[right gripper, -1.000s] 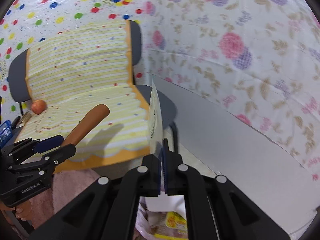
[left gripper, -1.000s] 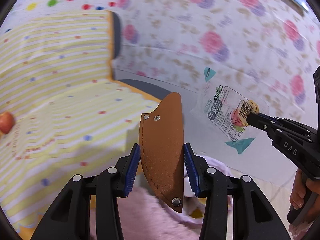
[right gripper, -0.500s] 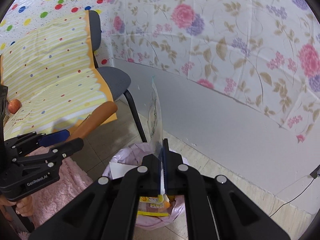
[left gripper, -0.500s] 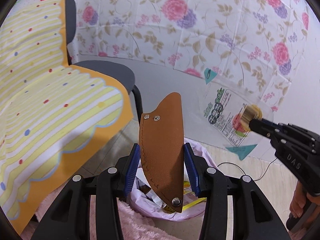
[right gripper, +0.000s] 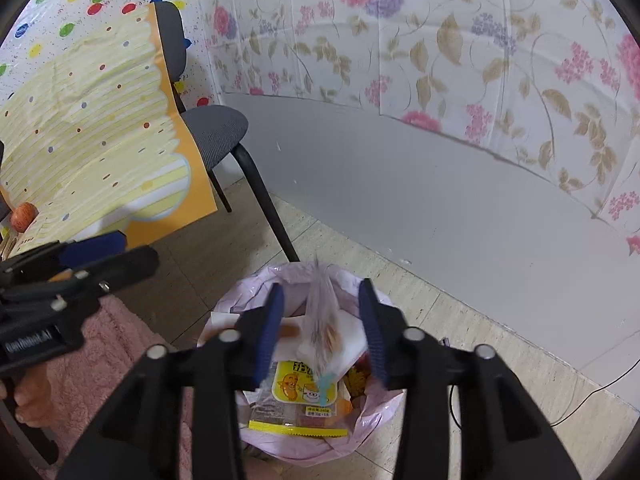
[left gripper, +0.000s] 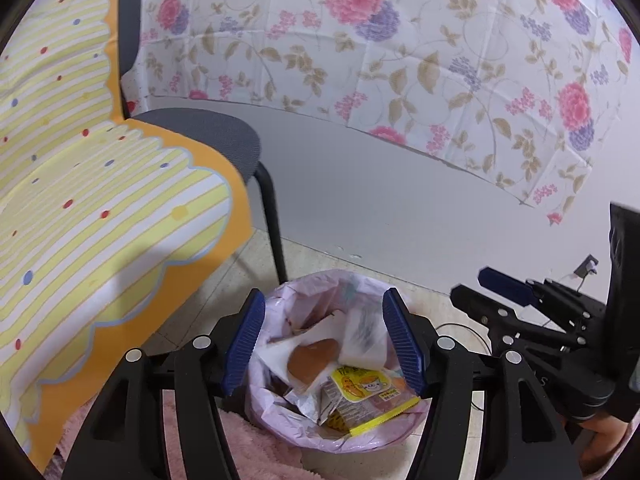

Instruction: Collect trash

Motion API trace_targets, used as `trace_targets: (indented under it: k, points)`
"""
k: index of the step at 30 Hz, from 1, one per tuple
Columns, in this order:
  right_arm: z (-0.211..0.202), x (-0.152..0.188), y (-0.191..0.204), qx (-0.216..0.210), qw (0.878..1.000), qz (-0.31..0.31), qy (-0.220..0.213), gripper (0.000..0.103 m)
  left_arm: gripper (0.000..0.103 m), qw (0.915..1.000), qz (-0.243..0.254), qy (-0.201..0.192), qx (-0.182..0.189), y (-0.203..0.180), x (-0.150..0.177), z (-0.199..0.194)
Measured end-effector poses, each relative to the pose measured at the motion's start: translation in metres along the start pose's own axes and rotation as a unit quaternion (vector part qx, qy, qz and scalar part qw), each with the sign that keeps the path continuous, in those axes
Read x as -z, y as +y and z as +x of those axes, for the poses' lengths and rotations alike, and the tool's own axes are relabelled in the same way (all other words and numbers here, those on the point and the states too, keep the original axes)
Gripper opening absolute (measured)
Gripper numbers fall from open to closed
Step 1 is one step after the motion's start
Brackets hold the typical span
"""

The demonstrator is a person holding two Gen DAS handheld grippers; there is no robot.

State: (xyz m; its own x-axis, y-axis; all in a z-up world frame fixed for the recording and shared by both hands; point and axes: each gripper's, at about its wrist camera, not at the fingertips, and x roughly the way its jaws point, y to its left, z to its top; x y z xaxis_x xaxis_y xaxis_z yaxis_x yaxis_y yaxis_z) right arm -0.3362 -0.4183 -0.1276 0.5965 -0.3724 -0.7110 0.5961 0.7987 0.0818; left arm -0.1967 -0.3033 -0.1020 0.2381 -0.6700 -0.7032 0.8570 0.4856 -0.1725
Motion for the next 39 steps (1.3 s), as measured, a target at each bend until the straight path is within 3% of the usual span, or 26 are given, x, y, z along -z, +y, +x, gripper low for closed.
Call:
trace_targets:
  k: [6,8,11,16,22,28,39]
  points:
    - [-0.015,-0.007,-0.011,0.019,1.000,0.011,-0.010,0.040,0.073,0.9993,-0.009,-0.013,-0.034,0.013,0.000,-0.018]
    - [-0.026,-0.013,-0.013,0.022,1.000,0.011,-0.012,0.052,0.074,0.9990,-0.012,-0.009,-0.042,0.017,0.001,-0.026]
    - [-0.045,-0.021,-0.007,0.013,1.000,0.004,-0.016,0.069,0.085,0.9981,-0.011,-0.015,-0.058,0.021,0.001,-0.042]
    - [-0.069,-0.033,0.015,-0.008,0.999,-0.019,-0.030,0.096,0.089,0.9952,-0.015,-0.029,-0.092,0.031,-0.002,-0.080]
    - [-0.090,-0.052,0.052,-0.029,0.996,-0.061,-0.065,0.097,0.092,0.9858,-0.050,-0.036,-0.156,0.055,0.000,-0.124]
    - [-0.093,-0.074,0.091,-0.086,0.990,-0.093,-0.068,0.097,0.095,0.9722,-0.087,-0.039,-0.214,0.083,0.010,-0.162]
    - [-0.095,-0.090,0.172,-0.146,0.970,-0.181,-0.070,0.097,0.096,0.9348,-0.179,-0.054,-0.302,0.132,0.037,-0.229]
